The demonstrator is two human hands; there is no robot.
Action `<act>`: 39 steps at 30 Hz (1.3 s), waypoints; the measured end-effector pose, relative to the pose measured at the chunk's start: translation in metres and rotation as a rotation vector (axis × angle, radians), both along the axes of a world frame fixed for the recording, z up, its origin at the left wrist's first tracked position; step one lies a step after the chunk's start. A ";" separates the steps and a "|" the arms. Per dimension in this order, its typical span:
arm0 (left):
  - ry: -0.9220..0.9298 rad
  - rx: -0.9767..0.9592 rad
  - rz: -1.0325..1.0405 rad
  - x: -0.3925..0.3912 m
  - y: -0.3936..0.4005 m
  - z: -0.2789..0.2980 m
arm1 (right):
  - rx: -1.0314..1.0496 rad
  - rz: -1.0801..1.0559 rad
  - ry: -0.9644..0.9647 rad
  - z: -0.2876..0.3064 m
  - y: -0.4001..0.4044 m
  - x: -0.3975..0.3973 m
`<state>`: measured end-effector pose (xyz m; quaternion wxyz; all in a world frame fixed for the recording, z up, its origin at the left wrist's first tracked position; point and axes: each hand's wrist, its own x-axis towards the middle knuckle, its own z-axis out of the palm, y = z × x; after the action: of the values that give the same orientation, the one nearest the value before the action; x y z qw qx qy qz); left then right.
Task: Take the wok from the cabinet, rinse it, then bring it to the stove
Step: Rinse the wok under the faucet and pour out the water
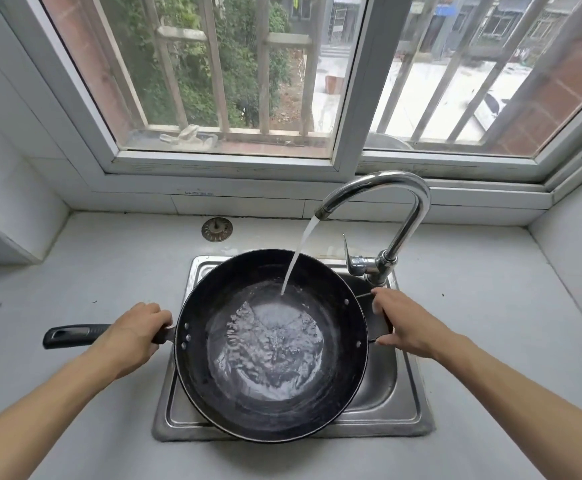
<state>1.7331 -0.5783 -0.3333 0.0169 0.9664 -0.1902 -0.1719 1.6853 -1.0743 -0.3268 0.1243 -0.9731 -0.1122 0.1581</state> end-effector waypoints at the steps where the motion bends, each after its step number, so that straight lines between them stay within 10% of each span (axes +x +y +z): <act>1: 0.030 0.027 -0.013 0.004 0.000 0.002 | -0.025 0.002 0.014 0.003 0.001 0.006; 14: 0.197 0.104 -0.004 0.023 -0.003 0.016 | -0.338 0.120 0.159 0.007 0.026 0.037; 23: -0.107 0.024 0.021 0.006 -0.006 0.028 | -0.240 -0.043 -0.175 0.015 0.024 0.020; 39: -0.299 -0.039 0.027 -0.036 -0.008 0.009 | -0.149 -0.102 -0.215 0.016 0.017 -0.016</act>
<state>1.6970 -0.5865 -0.3240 0.0093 0.9832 -0.1808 -0.0221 1.6691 -1.0572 -0.3110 0.0469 -0.9954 -0.0633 0.0544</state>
